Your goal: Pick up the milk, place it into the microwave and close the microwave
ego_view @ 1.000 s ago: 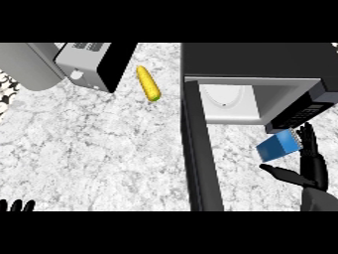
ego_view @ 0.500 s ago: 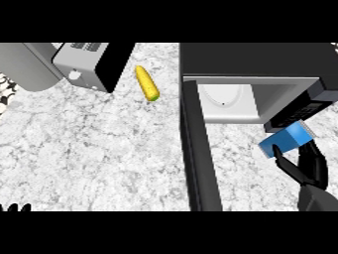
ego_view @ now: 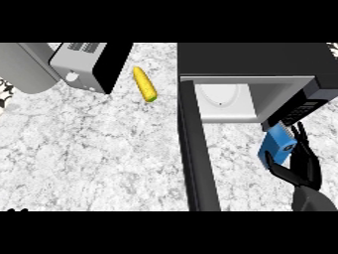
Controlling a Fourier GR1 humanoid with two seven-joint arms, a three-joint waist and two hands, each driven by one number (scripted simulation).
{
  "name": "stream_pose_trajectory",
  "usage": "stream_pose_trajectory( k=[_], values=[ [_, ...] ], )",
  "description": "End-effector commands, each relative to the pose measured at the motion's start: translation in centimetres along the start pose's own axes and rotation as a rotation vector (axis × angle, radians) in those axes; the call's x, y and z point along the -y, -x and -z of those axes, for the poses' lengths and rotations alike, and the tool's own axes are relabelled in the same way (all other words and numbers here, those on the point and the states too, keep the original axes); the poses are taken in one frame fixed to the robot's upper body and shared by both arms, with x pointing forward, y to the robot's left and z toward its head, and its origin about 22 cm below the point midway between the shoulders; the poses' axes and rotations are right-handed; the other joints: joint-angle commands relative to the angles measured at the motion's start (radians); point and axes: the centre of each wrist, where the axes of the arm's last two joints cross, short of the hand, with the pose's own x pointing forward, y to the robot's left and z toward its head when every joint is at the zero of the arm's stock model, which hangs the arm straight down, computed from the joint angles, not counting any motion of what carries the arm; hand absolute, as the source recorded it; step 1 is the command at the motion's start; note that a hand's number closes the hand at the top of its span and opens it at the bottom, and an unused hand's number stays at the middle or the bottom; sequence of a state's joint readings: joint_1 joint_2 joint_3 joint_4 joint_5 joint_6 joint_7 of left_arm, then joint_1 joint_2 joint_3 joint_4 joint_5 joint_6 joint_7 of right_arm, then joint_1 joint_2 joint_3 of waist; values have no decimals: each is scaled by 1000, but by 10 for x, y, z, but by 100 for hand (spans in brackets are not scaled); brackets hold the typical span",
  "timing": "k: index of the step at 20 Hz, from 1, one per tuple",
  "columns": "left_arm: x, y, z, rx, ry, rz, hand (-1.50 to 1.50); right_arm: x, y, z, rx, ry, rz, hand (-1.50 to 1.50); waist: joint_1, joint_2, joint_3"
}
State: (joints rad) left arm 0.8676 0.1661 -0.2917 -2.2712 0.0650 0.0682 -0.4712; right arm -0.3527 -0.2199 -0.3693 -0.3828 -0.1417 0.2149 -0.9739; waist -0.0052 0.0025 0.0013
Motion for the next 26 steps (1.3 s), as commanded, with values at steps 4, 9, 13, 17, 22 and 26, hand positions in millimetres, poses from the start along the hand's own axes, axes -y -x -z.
stream_pose_trajectory(
  k=[4, 9, 13, 17, 22, 26],
  values=[
    [-7, 4, -5, -14, -14, -2, -150, -9, -10, 18, 21, -309, 157, 150, 17, -7, -1],
    [-4, -4, -10, 5, -22, 10, -150, -22, -17, 21, 42, -413, 136, 150, 15, -13, -2],
    [-14, -3, -13, -13, -25, 30, -150, -38, -15, 1, 15, -477, 116, 150, -2, -15, -4],
    [-9, -4, -22, -20, -20, 17, -150, -41, -40, 0, 35, -468, 99, 150, -9, -18, -5],
    [-19, -10, -12, -26, -24, 1, -150, -79, -68, -31, 12, -461, 156, 150, -24, -14, -5],
    [-22, -3, -17, -11, -22, -9, -150, -80, -111, -44, 6, -424, 144, 150, -9, -10, -4]
  ],
)
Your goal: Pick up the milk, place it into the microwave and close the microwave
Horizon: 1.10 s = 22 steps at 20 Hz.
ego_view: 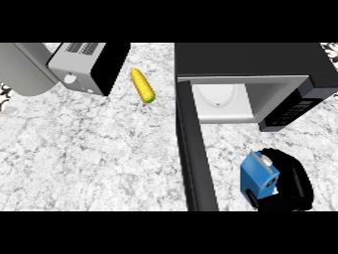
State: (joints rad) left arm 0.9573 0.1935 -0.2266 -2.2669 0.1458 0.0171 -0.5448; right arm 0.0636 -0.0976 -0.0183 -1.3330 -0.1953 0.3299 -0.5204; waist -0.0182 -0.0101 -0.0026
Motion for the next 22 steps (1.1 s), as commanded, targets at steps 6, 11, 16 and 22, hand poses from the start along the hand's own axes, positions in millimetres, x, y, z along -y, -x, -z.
stream_pose_trajectory(
  k=[6, 11, 16, 22],
  values=[
    [-14, 22, -5, -6, -12, -13, -150, -69, -52, 34, 48, 32, -28, 150, 26, 7, 2],
    [-28, 14, 7, -6, -20, 18, -150, -87, -55, 68, 85, 88, -91, 150, 29, 10, 2],
    [-36, 16, -7, 3, -4, 17, -150, -79, -47, 93, 53, 175, -253, 150, 36, 10, 2],
    [-46, 11, 2, -19, -9, 9, -150, -60, -15, 134, -30, 247, -263, 150, 42, 15, 3]
  ],
)
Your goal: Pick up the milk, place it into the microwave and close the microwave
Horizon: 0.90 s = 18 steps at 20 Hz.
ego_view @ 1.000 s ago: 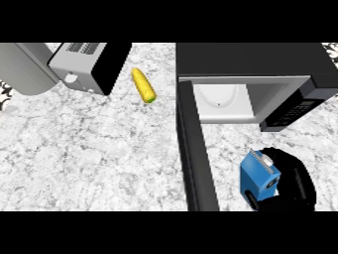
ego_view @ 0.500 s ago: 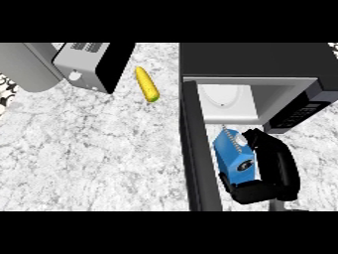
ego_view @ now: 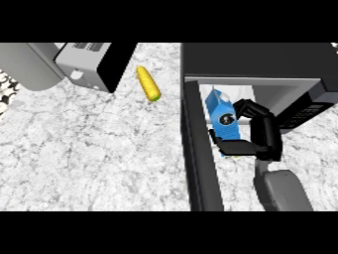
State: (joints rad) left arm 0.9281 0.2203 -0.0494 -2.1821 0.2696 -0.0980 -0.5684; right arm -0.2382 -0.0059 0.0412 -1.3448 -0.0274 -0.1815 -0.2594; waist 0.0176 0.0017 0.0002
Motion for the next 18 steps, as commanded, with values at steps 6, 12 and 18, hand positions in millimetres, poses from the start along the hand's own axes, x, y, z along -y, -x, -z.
stream_pose_trajectory(
  k=[6, 12, 18],
  values=[
    [-22, -5, -3, 12, 15, -4, -150, 28, 37, 50, -40, 44, -25, 150, 13, 3, 1],
    [-13, 16, 8, -19, 22, -12, -150, 27, 55, 68, 9, 8, -95, 150, 17, 9, 1],
    [-21, -6, 12, 5, 16, -34, -150, 14, 54, 86, 117, 18, -177, 150, 25, 10, 2]
  ],
)
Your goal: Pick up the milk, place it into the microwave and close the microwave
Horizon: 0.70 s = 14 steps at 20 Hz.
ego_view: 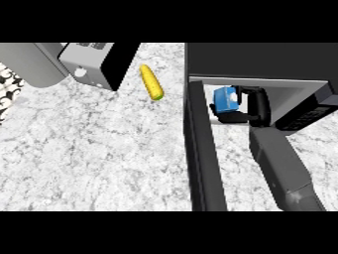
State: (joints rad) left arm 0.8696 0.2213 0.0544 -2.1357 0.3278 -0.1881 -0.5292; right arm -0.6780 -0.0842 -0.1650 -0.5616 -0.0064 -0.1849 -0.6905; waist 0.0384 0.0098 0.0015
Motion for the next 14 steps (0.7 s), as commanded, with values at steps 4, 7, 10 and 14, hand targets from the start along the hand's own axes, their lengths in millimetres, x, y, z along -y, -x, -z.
stream_pose_trajectory(
  k=[4, 7, 10, 14],
  values=[
    [-8, 7, 13, 4, -7, 4, -150, -17, -8, 24, 74, 11, -115, 150, -1, 3, 0],
    [-12, 12, 2, 0, 22, 2, -150, -19, -12, 33, 87, 39, -254, 150, 23, 8, 0],
    [2, 10, 19, 8, 25, -20, -150, -16, -19, 43, 151, 38, -426, 150, 21, 14, 0],
    [-2, 17, 17, -15, 28, -8, -150, -27, -18, 42, 176, 63, -526, 150, 31, 15, 0]
  ],
)
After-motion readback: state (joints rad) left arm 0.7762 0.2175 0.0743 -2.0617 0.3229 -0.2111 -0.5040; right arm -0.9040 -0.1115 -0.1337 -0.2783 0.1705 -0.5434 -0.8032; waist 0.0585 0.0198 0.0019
